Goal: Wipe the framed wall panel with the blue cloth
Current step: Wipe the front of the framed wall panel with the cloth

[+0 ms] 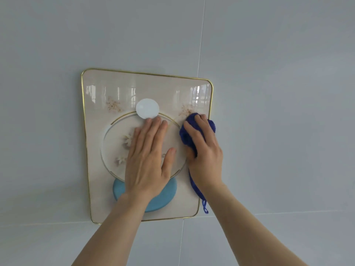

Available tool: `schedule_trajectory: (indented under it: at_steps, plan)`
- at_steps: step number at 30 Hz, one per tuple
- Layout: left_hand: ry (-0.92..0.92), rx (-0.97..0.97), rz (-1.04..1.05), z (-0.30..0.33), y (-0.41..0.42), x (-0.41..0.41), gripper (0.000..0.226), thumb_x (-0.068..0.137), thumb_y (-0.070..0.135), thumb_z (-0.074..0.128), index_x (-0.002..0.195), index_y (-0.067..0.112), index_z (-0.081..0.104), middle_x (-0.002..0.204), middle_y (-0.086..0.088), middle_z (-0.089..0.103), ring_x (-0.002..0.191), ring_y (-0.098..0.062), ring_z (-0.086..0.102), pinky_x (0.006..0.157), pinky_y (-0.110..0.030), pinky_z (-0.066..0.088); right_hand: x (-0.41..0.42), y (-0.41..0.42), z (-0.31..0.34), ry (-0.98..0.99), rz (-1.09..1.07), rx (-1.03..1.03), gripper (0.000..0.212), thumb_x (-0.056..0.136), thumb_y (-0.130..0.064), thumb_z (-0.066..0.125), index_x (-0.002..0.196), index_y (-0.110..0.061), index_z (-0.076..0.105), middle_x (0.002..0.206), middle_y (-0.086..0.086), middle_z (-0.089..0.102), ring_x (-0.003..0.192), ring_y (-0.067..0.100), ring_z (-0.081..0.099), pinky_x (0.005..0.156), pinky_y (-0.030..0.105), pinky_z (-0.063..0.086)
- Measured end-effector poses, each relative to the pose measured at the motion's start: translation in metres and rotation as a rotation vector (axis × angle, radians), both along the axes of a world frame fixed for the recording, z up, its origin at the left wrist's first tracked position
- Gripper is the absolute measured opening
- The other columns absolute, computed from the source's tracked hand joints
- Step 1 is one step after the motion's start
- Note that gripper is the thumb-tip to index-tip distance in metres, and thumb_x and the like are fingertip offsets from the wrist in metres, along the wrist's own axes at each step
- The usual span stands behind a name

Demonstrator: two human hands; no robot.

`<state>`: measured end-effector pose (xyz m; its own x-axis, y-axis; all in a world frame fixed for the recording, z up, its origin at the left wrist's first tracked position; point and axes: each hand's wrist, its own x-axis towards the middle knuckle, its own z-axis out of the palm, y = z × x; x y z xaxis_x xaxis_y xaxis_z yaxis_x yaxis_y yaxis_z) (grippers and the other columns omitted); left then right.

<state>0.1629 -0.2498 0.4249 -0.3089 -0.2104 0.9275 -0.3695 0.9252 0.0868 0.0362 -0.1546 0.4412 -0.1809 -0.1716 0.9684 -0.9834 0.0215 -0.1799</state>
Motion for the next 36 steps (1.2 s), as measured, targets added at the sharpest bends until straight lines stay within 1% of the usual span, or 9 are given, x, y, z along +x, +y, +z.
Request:
schedule_trajectory:
  at_steps: [4, 9, 19, 25, 28, 30, 32, 34, 36]
  plan:
    - [-0.009, -0.063, 0.052, -0.013, -0.02, -0.016, 0.066, 0.11, 0.047, 0.02, 0.167, 0.012, 0.021, 0.177, -0.005, 0.018, 0.166, -0.022, 0.009, 0.135, -0.045, 0.005, -0.015, -0.017, -0.033, 0.186, -0.016, 0.042, 0.045, 0.106, -0.022, 0.056, 0.148, -0.008, 0.056, 0.165, 0.021, 0.038, 0.159, 0.034, 0.027, 0.128, 0.057, 0.03]
    - [0.069, -0.154, 0.101, -0.02, -0.035, -0.03, 0.066, 0.11, 0.045, 0.016, 0.166, 0.011, 0.023, 0.177, -0.005, 0.019, 0.165, -0.021, 0.012, 0.135, -0.043, 0.004, -0.025, -0.03, -0.041, 0.215, -0.007, -0.021, 0.042, 0.11, -0.021, 0.039, 0.148, -0.012, 0.055, 0.165, 0.017, 0.034, 0.16, 0.035, 0.024, 0.131, 0.052, 0.019]
    - [0.141, -0.211, 0.161, -0.025, -0.044, -0.042, 0.065, 0.109, 0.044, 0.019, 0.167, 0.013, 0.02, 0.176, -0.003, 0.019, 0.165, -0.021, 0.011, 0.134, -0.045, 0.007, -0.042, -0.016, -0.079, 0.333, -0.033, 0.072, 0.049, 0.096, 0.007, 0.069, 0.14, -0.014, 0.066, 0.157, 0.015, 0.051, 0.154, 0.033, 0.039, 0.121, 0.058, 0.041]
    - [0.12, -0.191, 0.148, -0.024, -0.042, -0.039, 0.064, 0.11, 0.042, 0.019, 0.167, 0.014, 0.02, 0.176, -0.002, 0.018, 0.165, -0.021, 0.012, 0.134, -0.045, 0.006, -0.034, 0.0, -0.083, 0.356, -0.085, 0.115, 0.041, 0.103, 0.009, 0.052, 0.133, -0.012, 0.072, 0.151, 0.014, 0.059, 0.146, 0.034, 0.05, 0.116, 0.054, 0.049]
    - [0.087, -0.173, 0.149, -0.022, -0.038, -0.035, 0.064, 0.11, 0.041, 0.019, 0.167, 0.013, 0.019, 0.176, -0.002, 0.016, 0.165, -0.022, 0.012, 0.135, -0.045, 0.006, -0.029, 0.02, -0.097, 0.405, -0.128, 0.209, 0.06, 0.107, 0.007, 0.021, 0.128, -0.011, 0.075, 0.145, 0.011, 0.066, 0.139, 0.032, 0.059, 0.11, 0.051, 0.055]
    - [0.062, -0.156, 0.138, -0.021, -0.034, -0.031, 0.063, 0.11, 0.04, 0.02, 0.167, 0.013, 0.019, 0.177, -0.003, 0.017, 0.165, -0.022, 0.012, 0.135, -0.046, 0.006, -0.021, 0.034, -0.101, 0.433, -0.155, 0.283, 0.066, 0.093, 0.018, 0.028, 0.12, -0.014, 0.079, 0.139, 0.006, 0.071, 0.133, 0.027, 0.065, 0.099, 0.04, 0.062]
    - [0.039, -0.13, 0.123, -0.02, -0.031, -0.028, 0.063, 0.11, 0.039, 0.019, 0.167, 0.013, 0.019, 0.177, -0.004, 0.017, 0.165, -0.022, 0.011, 0.135, -0.047, 0.007, -0.011, 0.044, -0.095, 0.376, -0.14, 0.36, 0.063, 0.069, 0.026, 0.058, 0.108, -0.018, 0.081, 0.13, -0.001, 0.075, 0.124, 0.021, 0.071, 0.079, 0.027, 0.063]
    - [0.012, -0.112, 0.112, -0.018, -0.028, -0.024, 0.062, 0.111, 0.039, 0.019, 0.167, 0.013, 0.017, 0.177, -0.004, 0.015, 0.166, -0.022, 0.009, 0.135, -0.047, 0.007, -0.002, 0.051, -0.084, 0.183, -0.068, 0.399, 0.062, 0.061, 0.027, 0.07, 0.097, -0.022, 0.081, 0.121, -0.011, 0.076, 0.109, 0.016, 0.074, 0.06, 0.027, 0.06]
    - [-0.013, -0.108, 0.113, -0.017, -0.027, -0.021, 0.062, 0.111, 0.038, 0.02, 0.168, 0.014, 0.015, 0.178, -0.003, 0.012, 0.166, -0.022, 0.006, 0.135, -0.047, 0.007, 0.004, 0.058, -0.067, -0.131, 0.072, 0.336, 0.054, 0.076, 0.023, 0.069, 0.094, -0.026, 0.084, 0.118, -0.027, 0.076, 0.1, 0.011, 0.075, 0.07, 0.021, 0.06]
